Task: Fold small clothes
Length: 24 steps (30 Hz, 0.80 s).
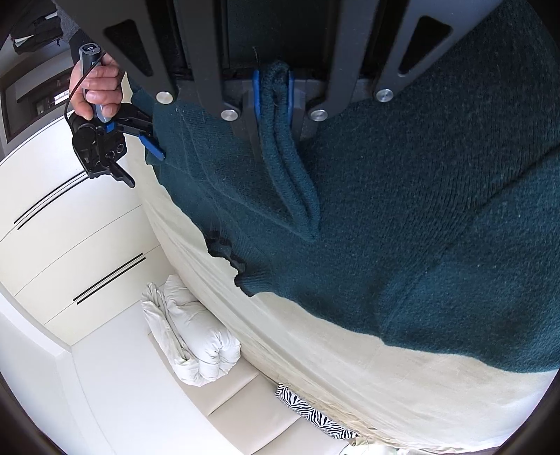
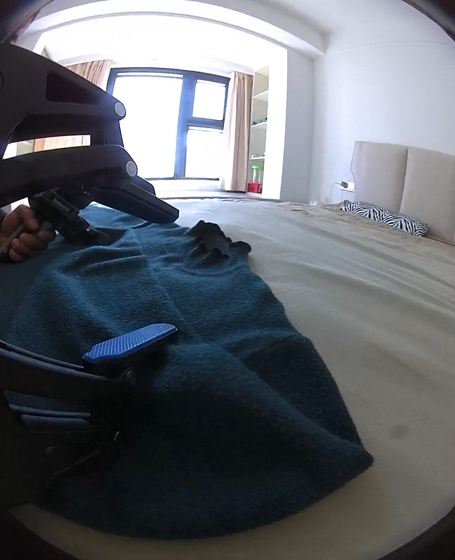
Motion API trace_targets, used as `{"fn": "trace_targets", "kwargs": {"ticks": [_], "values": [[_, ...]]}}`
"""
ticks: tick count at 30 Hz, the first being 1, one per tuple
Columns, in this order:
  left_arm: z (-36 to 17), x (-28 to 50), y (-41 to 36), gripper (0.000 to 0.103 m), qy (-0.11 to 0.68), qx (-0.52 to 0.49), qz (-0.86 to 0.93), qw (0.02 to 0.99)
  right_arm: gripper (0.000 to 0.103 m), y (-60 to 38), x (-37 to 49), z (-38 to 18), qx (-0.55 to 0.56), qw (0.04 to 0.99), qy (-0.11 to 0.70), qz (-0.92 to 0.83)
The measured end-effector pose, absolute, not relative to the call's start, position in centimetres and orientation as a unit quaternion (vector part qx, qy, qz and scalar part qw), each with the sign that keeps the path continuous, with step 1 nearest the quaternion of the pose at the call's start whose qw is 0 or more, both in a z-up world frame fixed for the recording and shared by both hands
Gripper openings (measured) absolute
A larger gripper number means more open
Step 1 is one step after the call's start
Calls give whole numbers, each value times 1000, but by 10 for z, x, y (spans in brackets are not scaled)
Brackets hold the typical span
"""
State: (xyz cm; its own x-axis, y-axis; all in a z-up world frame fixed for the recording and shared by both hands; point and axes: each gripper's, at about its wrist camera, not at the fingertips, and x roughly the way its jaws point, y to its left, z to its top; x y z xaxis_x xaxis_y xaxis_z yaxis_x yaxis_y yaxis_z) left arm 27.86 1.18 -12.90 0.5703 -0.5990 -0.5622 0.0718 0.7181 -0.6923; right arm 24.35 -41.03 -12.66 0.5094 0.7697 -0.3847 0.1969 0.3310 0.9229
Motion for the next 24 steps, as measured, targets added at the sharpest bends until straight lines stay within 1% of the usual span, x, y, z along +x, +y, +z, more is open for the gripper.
{"fn": "trace_targets", "kwargs": {"ticks": [2, 3, 7, 9, 11, 12, 13, 14, 15, 16, 18, 21, 24], "values": [[-130, 279, 13, 14, 415, -322, -205, 825, 59, -429, 240, -124, 566, 688, 411, 193], [-131, 278, 14, 13, 415, -324, -206, 825, 59, -436, 236, -121, 567, 694, 405, 182], [-130, 277, 15, 13, 415, -325, -206, 824, 59, -435, 213, -113, 523, 709, 434, 190], [-130, 278, 17, 13, 418, -331, -208, 820, 59, -435, 192, -107, 503, 722, 433, 194], [-128, 278, 21, 13, 425, -342, -213, 810, 60, -446, 166, -106, 509, 723, 432, 179], [-125, 276, 25, 17, 431, -346, -208, 807, 60, -451, 152, -108, 524, 715, 427, 178], [-119, 271, 32, 29, 433, -350, -199, 806, 60, -456, 138, -108, 534, 710, 427, 170], [-111, 263, 40, 39, 428, -358, -191, 808, 60, -459, 124, -106, 535, 712, 427, 157], [-101, 251, 52, 63, 414, -373, -181, 810, 61, -462, 109, -101, 530, 719, 425, 143], [-91, 235, 68, 81, 391, -389, -172, 816, 63, -462, 96, -95, 527, 725, 421, 140], [-73, 201, 106, 97, 347, -419, -141, 827, 65, -465, 68, -84, 522, 735, 412, 134], [-70, 152, 175, 97, 311, -476, -84, 818, 65, -465, 32, -70, 519, 745, 397, 132], [-86, 105, 248, 97, 277, -546, -2, 791, 65, -452, 5, -65, 524, 745, 389, 136]]}}
